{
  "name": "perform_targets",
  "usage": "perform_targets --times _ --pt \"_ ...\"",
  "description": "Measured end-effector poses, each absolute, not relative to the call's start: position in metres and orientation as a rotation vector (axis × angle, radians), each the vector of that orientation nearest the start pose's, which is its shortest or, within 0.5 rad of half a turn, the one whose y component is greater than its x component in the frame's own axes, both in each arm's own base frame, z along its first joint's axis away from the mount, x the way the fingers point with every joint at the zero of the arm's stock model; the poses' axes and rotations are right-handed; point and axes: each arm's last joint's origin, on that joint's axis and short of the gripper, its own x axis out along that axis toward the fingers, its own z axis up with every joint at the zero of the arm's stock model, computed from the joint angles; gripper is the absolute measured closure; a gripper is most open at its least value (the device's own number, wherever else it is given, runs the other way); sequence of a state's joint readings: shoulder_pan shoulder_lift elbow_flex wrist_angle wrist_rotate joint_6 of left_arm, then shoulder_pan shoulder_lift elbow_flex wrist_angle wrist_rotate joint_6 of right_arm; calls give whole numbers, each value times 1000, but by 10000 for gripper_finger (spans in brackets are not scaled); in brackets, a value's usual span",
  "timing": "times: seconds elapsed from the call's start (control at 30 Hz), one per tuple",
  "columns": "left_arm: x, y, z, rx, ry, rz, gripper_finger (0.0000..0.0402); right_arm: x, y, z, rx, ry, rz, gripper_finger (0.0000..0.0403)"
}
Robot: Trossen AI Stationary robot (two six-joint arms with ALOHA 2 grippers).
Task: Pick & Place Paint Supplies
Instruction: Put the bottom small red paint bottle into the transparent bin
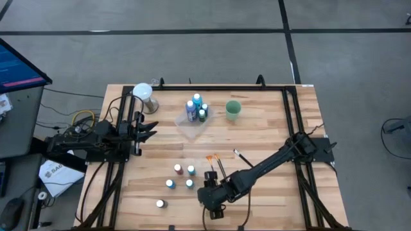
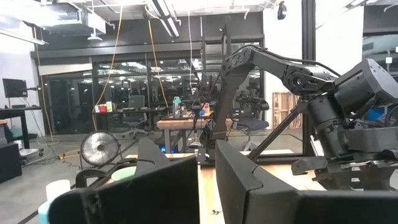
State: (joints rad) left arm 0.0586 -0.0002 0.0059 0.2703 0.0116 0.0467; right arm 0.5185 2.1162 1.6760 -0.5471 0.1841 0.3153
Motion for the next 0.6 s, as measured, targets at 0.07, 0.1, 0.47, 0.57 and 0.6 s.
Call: perform_targets --times 0.07,0.1,0.47,0.57,0.6 --pt "94 5 191 56 -275 53 401 399 224 199 -53 962 161 197" --pt "94 5 191 56 -275 53 401 398 224 199 -54 961 161 205" --pt "94 5 191 56 -275 53 401 399 223 199 -61 966 164 294" --pt "94 5 191 56 -275 53 401 396 218 205 -66 979 158 294" --pt "93 5 191 56 -276 53 401 395 216 210 -64 977 156 294"
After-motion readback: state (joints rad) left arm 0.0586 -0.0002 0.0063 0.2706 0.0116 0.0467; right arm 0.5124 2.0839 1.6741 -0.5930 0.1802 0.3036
